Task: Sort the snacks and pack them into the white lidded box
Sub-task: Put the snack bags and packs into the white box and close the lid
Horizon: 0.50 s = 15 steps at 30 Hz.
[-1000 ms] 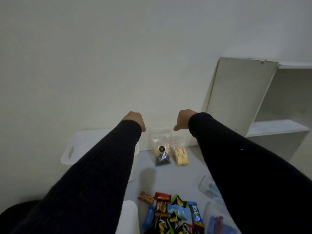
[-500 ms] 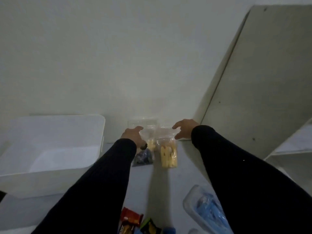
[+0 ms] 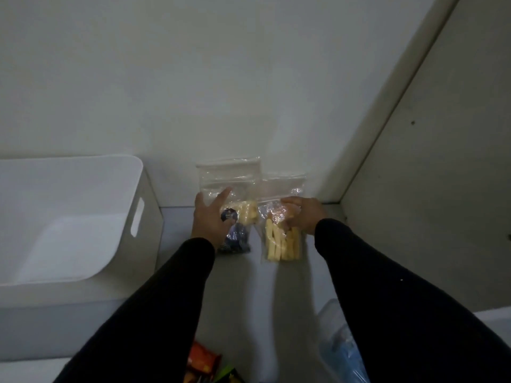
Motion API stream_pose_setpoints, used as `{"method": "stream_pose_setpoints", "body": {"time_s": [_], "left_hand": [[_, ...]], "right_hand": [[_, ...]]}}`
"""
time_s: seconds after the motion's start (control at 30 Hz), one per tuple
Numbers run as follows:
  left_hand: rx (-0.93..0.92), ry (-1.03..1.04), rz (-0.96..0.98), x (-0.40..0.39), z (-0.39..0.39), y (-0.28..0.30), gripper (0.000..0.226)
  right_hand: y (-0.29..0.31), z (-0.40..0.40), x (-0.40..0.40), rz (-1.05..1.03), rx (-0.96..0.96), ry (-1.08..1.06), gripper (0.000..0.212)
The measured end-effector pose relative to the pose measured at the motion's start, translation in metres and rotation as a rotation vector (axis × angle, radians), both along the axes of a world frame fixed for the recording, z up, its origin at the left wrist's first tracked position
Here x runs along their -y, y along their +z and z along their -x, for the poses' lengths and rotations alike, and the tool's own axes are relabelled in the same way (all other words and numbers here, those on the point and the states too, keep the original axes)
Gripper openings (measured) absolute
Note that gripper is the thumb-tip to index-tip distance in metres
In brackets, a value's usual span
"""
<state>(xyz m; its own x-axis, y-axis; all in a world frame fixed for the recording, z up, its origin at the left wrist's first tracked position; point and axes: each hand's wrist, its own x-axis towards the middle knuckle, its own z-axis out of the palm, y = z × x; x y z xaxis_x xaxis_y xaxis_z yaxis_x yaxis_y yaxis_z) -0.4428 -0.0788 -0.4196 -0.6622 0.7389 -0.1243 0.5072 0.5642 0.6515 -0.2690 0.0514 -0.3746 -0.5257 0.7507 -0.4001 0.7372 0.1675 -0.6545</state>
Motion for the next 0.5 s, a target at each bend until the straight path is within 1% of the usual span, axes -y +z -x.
{"method": "stream_pose_setpoints", "body": {"time_s": [0.13, 0.27, 0.37, 0.43, 0.5], "left_hand": [[-0.018, 0.014, -0.049, 0.001, -0.005, -0.003, 0.072], [-0.020, 0.036, -0.163, 0.003, -0.007, -0.002, 0.059], [-0.055, 0.002, -0.165, 0.003, -0.004, 0.005, 0.057], [-0.011, -0.019, -0.149, 0.005, -0.006, 0.019, 0.057], [0.071, -0.015, -0.140, 0.009, -0.009, 0.033, 0.054]], "right_hand": [[-0.014, 0.000, 0.000, 0.030, -0.043, -0.012, 0.066], [-0.019, -0.002, 0.002, 0.048, -0.111, -0.078, 0.052], [-0.012, -0.001, 0.003, 0.024, -0.148, -0.063, 0.045], [-0.004, 0.001, 0.005, 0.007, -0.143, -0.065, 0.044], [0.007, 0.002, 0.009, -0.034, -0.137, -0.067, 0.042]]}}
